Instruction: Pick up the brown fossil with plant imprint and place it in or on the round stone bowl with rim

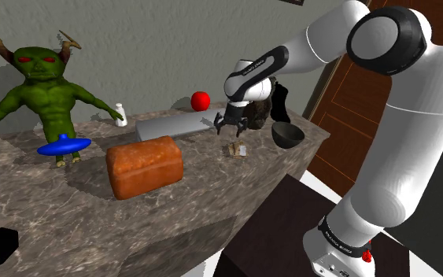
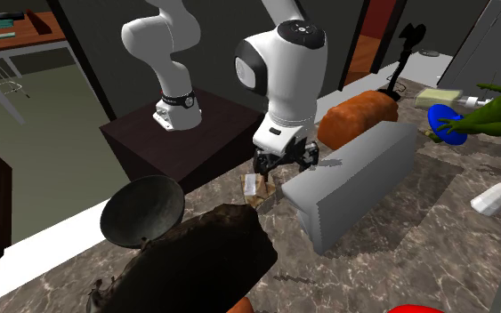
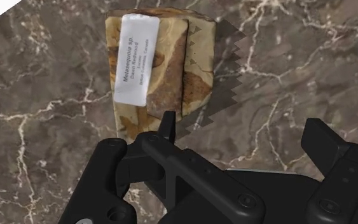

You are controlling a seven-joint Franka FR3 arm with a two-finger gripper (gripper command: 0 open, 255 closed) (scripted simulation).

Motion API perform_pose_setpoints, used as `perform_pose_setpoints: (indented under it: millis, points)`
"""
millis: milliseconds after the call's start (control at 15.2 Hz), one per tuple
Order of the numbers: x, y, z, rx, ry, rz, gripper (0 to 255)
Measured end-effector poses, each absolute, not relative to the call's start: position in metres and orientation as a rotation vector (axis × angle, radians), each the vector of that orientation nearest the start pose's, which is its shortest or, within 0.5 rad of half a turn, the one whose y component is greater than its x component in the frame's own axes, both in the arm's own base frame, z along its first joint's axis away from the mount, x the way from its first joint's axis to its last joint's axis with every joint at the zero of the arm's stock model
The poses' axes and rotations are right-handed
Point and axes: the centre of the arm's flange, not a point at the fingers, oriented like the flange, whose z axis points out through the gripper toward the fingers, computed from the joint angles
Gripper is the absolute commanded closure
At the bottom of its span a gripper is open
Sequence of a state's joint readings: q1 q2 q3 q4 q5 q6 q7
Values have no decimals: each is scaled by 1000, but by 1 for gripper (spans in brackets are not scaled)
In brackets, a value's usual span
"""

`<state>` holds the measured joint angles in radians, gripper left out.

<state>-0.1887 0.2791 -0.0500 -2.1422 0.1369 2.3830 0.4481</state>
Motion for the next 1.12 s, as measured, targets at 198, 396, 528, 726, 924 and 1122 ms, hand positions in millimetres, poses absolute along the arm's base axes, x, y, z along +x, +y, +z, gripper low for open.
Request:
perform_pose_setpoints:
  millis: [198, 396, 528, 726, 924, 1122]
  points:
    - [549, -130, 258, -2833, 1174, 71, 0]
    - [549, -130, 256, -2833, 1174, 71, 0]
    - [549, -130, 256, -2833, 1174, 71, 0]
    - [549, -130, 256, -2833, 1173, 69, 255]
    - [549, -130, 256, -2833, 1175, 69, 255]
    - [549, -130, 256, -2833, 1175, 69, 255]
